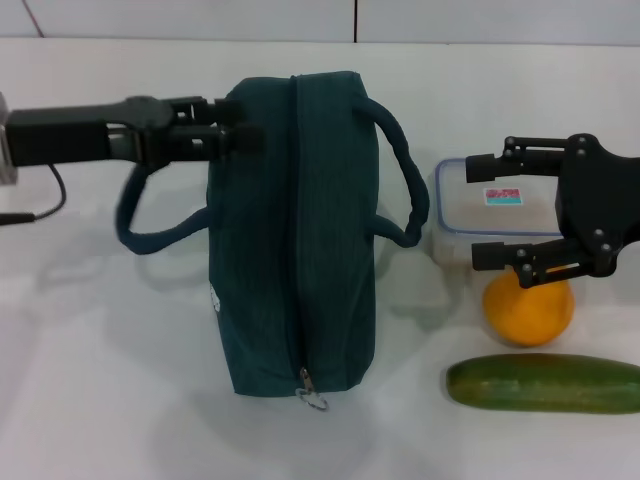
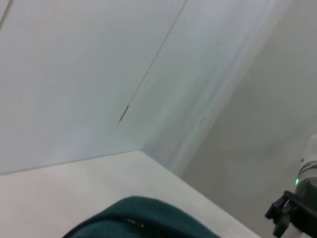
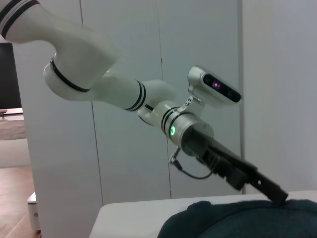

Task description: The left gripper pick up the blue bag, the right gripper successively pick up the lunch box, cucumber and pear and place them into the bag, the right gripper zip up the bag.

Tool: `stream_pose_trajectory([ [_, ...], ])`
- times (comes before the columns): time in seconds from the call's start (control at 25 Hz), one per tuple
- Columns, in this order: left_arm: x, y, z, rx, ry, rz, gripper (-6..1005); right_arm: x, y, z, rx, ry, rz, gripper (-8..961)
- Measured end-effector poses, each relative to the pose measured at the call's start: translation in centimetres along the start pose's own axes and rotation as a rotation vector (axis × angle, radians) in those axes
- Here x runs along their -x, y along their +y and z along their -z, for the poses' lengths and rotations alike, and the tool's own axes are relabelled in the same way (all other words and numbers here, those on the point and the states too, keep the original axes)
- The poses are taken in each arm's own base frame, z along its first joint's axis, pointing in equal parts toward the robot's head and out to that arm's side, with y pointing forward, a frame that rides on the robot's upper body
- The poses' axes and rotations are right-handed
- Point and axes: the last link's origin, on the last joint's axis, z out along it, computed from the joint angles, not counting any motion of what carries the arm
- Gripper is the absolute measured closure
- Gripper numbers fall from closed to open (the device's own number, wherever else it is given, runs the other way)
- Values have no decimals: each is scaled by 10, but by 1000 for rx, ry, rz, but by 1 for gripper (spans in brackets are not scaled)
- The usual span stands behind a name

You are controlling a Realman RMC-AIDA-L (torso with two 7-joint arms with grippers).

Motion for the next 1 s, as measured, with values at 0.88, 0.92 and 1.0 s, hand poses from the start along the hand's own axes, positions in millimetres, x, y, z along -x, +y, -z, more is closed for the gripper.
stream_pose_trajectory([
  [0.88, 14, 0, 25, -85, 72, 37, 190, -2, 6, -1, 26, -12, -12, 139],
  [0.92, 14, 0, 26, -88, 73, 37, 191, -2, 6, -1, 26, -11, -13, 140],
  [1.0, 14, 0, 29, -93, 87, 32, 194, -2, 6, -1, 29, -10, -14, 141],
])
